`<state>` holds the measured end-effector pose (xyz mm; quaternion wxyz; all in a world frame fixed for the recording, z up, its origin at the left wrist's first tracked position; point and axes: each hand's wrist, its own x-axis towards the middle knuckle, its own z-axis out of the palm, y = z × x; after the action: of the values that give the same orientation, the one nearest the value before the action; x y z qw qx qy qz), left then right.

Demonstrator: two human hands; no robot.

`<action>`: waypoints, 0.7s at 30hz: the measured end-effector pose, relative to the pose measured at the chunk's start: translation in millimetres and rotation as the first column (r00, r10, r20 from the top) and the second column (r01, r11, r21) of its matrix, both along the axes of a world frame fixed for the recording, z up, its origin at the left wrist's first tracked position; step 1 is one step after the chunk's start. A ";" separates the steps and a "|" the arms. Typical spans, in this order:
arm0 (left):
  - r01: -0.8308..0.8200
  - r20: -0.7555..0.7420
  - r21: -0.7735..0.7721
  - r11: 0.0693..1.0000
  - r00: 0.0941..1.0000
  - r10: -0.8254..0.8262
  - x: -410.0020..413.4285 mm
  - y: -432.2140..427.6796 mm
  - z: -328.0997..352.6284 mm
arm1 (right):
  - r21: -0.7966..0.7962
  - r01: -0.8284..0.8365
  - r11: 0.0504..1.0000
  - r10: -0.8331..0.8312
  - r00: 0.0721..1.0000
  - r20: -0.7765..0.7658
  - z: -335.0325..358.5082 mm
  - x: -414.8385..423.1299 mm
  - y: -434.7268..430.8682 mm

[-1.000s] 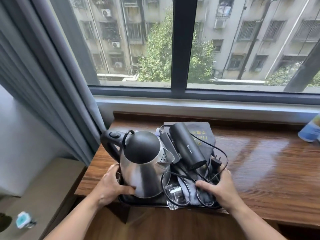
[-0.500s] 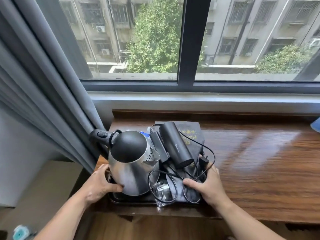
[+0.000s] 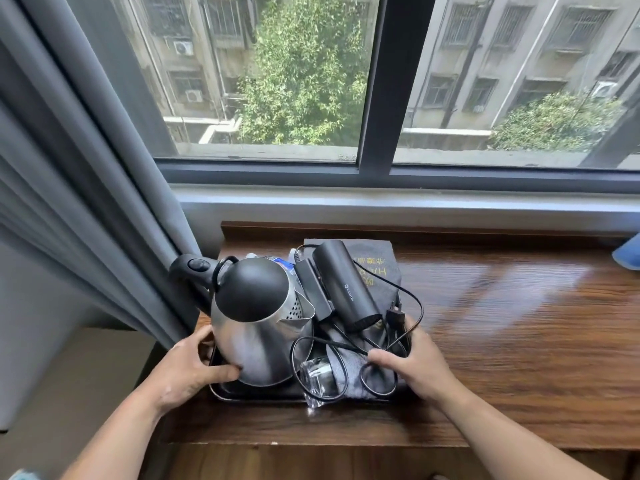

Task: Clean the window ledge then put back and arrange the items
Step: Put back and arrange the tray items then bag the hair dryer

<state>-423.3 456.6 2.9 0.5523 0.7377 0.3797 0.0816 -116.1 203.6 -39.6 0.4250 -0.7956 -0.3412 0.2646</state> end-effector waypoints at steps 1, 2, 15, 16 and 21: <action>-0.008 0.005 -0.022 1.000 1.000 0.008 -3.3 -0.3 -2.1 | 0.002 -0.019 1.000 0.019 0.999 -0.033 5.2 0.8 -2.3; -0.015 0.007 -0.038 0.999 1.000 0.016 -6.8 -0.4 -3.9 | 0.000 -0.033 0.999 0.033 0.997 -0.063 9.8 1.8 -5.0; -0.460 0.251 0.184 0.869 0.876 0.411 -37.4 -50.7 28.0 | -0.073 0.081 0.994 -0.095 0.969 -0.228 46.9 25.2 -45.1; -0.494 0.325 0.267 0.827 0.854 0.405 -38.2 -58.0 39.6 | -0.069 0.075 0.995 -0.088 0.970 -0.225 51.0 27.4 -48.8; -0.433 0.482 0.473 0.768 0.856 0.186 -6.8 -114.8 117.1 | -0.016 0.040 0.999 -0.042 0.984 -0.175 68.4 46.6 -53.7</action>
<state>-430.1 341.8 119.9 0.3531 0.7588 0.3335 0.4340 -69.6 149.9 28.8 0.4538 -0.7787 -0.2844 0.3269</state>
